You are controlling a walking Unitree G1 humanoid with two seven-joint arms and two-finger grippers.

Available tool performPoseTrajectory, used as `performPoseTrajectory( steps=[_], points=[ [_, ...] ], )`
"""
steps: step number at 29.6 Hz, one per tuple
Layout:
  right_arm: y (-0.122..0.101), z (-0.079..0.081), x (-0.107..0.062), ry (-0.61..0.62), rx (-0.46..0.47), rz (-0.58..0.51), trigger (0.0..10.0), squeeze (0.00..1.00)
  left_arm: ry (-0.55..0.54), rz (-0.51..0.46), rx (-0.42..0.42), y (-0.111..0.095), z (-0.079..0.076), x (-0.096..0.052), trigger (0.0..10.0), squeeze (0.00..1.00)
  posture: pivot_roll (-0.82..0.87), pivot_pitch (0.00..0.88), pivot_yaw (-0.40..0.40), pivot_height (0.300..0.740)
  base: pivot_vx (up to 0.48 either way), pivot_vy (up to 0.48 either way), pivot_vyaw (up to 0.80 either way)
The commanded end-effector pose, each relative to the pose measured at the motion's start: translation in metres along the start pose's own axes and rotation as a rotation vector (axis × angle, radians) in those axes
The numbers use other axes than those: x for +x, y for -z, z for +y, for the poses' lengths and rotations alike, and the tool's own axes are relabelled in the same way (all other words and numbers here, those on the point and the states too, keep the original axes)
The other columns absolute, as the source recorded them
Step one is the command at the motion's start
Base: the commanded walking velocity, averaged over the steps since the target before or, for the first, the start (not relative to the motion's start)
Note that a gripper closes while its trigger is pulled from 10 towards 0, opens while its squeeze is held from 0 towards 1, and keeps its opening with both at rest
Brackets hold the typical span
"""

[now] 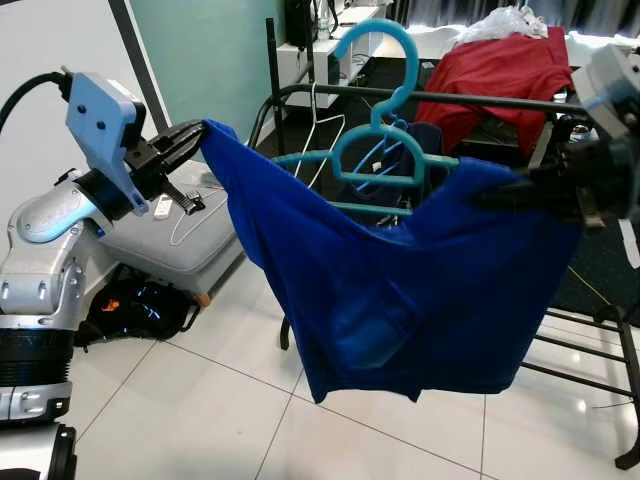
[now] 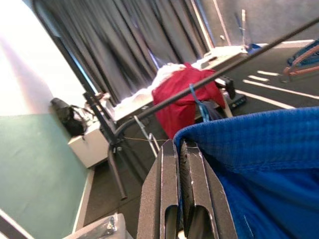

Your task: Hang hanger

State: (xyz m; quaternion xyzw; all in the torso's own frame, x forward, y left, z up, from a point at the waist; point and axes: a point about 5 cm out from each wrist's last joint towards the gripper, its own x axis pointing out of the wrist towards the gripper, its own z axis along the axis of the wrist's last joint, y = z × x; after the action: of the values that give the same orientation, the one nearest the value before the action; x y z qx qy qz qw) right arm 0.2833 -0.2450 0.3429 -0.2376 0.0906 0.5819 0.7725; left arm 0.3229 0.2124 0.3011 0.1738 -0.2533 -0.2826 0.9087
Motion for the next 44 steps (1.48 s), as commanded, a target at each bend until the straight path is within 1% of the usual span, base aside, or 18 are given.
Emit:
performPoseTrajectory(
  steps=[1,5,8,9,12,13,14,16,17,19,23,31,33,38,40,42,43,44],
  points=[
    [-0.003,0.005,0.004,-0.04,-0.017,0.01,10.0,0.0,0.021,0.017,0.036,-0.001,0.002,-0.002,0.0,0.0,-0.19,0.047,0.056,0.74,0.0,0.0,0.0],
    [0.0,0.006,0.003,-0.049,-0.008,0.025,10.0,0.0,0.109,0.101,0.122,0.007,-0.002,-0.004,0.0,0.0,-0.18,0.043,0.057,0.74,0.0,0.0,0.0],
    [0.0,0.007,0.004,-0.053,0.0,0.021,10.0,0.0,0.15,0.128,0.148,0.009,-0.003,-0.005,0.0,0.0,-0.18,0.044,0.057,0.74,0.0,0.0,0.0],
    [0.001,0.007,0.007,-0.056,0.002,0.012,10.0,0.0,0.197,0.115,0.126,0.006,-0.009,-0.004,0.0,0.0,-0.18,0.04,0.054,0.74,0.0,0.0,0.0],
    [0.001,0.007,0.01,-0.058,0.003,0.006,10.0,0.0,0.23,0.102,0.107,0.004,-0.013,-0.002,0.0,0.0,-0.18,0.04,0.054,0.74,0.0,0.0,0.0],
    [0.002,0.007,0.013,-0.057,0.003,-0.005,10.0,0.0,0.277,0.075,0.066,0.0,-0.02,-0.001,0.0,0.0,-0.17,0.04,0.053,0.74,0.0,0.0,0.0],
    [0.002,0.007,0.013,-0.057,0.003,-0.005,10.0,0.0,0.277,0.075,0.066,0.0,-0.02,-0.001,0.0,0.0,-0.17,0.04,0.053,0.74,0.0,0.0,0.0],
    [0.007,0.007,0.025,-0.052,0.008,-0.024,10.0,0.0,0.359,-0.057,-0.06,-0.022,-0.034,0.007,0.0,0.0,-0.17,0.037,0.054,0.74,0.0,0.0,0.0],
    [0.007,0.007,0.025,-0.052,0.008,-0.024,10.0,0.0,0.359,-0.057,-0.06,-0.022,-0.034,0.007,0.0,0.0,-0.17,0.037,0.054,0.74,0.0,0.0,0.0],
    [0.012,0.008,0.035,-0.054,0.016,-0.029,10.0,0.0,0.399,-0.169,-0.114,-0.046,-0.036,0.013,0.0,0.0,-0.16,0.035,0.056,0.74,0.0,0.0,0.0],
    [0.016,0.01,0.041,-0.065,0.024,-0.028,10.0,0.0,0.401,-0.214,-0.118,-0.057,-0.033,0.015,0.0,0.0,-0.16,0.035,0.056,0.74,0.0,0.0,0.0],
    [0.02,0.014,0.046,-0.092,0.038,-0.021,10.0,0.0,0.415,-0.219,-0.1,-0.059,-0.032,0.015,0.0,0.0,-0.16,0.034,0.059,0.74,0.0,0.0,0.0],
    [0.021,0.013,0.052,-0.077,0.034,-0.033,10.0,0.0,0.438,-0.251,-0.132,-0.065,-0.036,0.016,0.0,0.0,-0.17,0.034,0.059,0.74,0.0,0.0,0.0],
    [0.014,0.006,0.058,-0.009,0.013,-0.113,10.0,0.0,0.507,-0.252,-0.168,-0.066,-0.048,0.014,0.0,0.0,-0.16,0.039,0.061,0.74,0.0,0.0,0.0],
    [-0.002,-0.001,0.058,0.058,-0.002,-0.248,10.0,0.0,0.582,-0.195,-0.187,-0.06,-0.061,0.01,0.0,0.0,-0.16,0.04,0.062,0.74,0.0,0.0,0.0],
    [-0.002,-0.001,0.058,0.058,-0.002,-0.248,10.0,0.0,0.582,-0.195,-0.187,-0.06,-0.061,0.01,0.0,0.0,-0.16,0.04,0.062,0.74,0.0,0.0,0.0],
    [-0.009,-0.004,0.056,0.093,0.0,-0.318,10.0,0.0,0.612,-0.162,-0.19,-0.056,-0.066,0.008,0.0,0.0,-0.16,0.042,0.062,0.74,0.0,0.0,0.0],
    [-0.009,-0.004,0.056,0.093,0.0,-0.318,10.0,0.0,0.612,-0.162,-0.19,-0.056,-0.066,0.008,0.0,0.0,-0.16,0.042,0.062,0.74,0.0,0.0,0.0]
  ],
)
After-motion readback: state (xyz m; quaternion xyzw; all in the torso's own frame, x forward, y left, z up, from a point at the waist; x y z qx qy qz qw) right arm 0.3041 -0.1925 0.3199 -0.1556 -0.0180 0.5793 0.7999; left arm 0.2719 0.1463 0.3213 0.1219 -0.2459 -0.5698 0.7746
